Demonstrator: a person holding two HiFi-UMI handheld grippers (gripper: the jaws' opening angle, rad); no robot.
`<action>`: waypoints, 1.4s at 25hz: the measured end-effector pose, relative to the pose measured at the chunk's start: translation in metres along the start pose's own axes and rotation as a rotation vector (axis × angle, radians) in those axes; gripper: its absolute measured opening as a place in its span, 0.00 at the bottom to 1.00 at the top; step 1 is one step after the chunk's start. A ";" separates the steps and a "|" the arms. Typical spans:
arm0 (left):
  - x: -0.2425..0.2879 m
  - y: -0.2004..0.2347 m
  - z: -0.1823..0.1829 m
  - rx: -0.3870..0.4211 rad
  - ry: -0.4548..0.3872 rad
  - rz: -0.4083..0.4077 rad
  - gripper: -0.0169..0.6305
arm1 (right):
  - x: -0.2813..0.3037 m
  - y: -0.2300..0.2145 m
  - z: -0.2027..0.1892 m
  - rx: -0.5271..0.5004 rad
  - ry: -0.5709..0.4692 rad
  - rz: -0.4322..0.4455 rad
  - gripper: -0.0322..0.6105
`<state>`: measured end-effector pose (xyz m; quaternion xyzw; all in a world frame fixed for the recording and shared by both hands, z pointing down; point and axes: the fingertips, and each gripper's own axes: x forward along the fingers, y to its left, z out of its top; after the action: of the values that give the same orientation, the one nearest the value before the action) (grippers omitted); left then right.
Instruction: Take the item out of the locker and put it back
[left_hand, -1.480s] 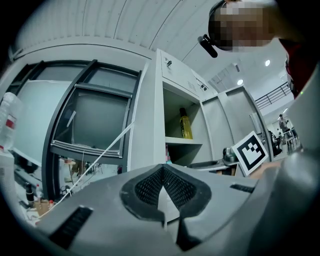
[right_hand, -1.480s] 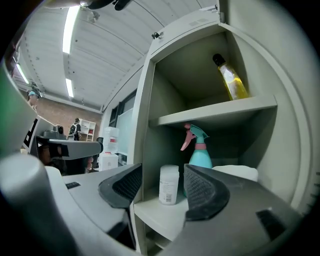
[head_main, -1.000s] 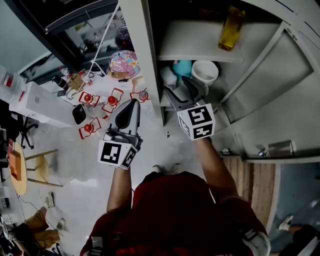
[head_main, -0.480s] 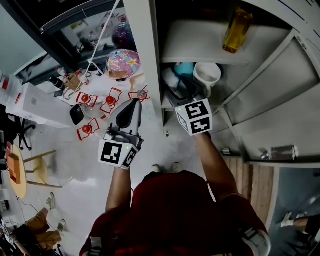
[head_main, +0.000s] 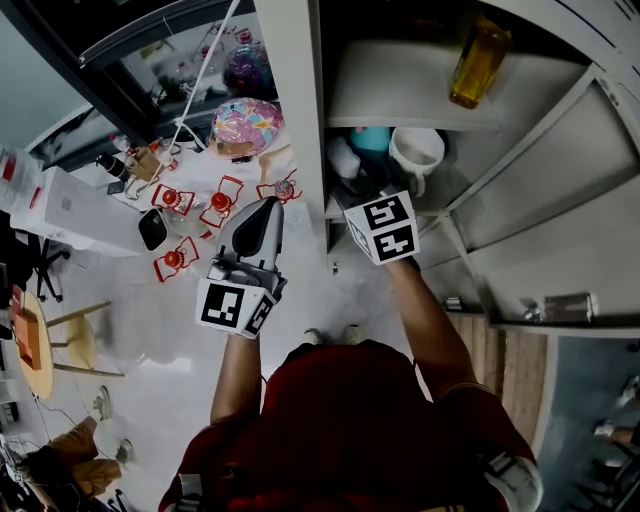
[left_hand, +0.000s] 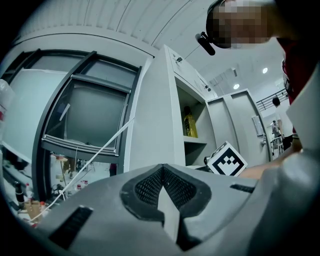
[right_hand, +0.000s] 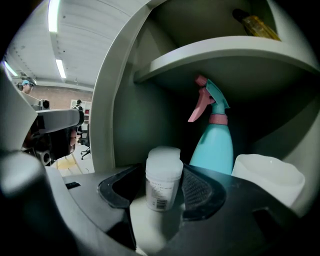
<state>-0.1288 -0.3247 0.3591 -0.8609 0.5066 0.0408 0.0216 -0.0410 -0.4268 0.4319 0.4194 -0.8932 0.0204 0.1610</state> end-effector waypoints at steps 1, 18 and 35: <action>0.000 0.001 0.000 0.000 0.000 0.001 0.04 | 0.000 -0.001 0.000 0.000 0.001 -0.004 0.41; -0.007 -0.001 -0.001 0.000 0.007 -0.013 0.04 | -0.019 -0.001 0.002 0.045 -0.057 -0.037 0.35; -0.009 -0.031 0.009 0.010 -0.016 -0.075 0.04 | -0.074 0.004 0.021 0.010 -0.114 -0.074 0.35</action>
<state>-0.1066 -0.3008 0.3511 -0.8788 0.4741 0.0442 0.0316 -0.0053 -0.3731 0.3895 0.4534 -0.8847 -0.0049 0.1086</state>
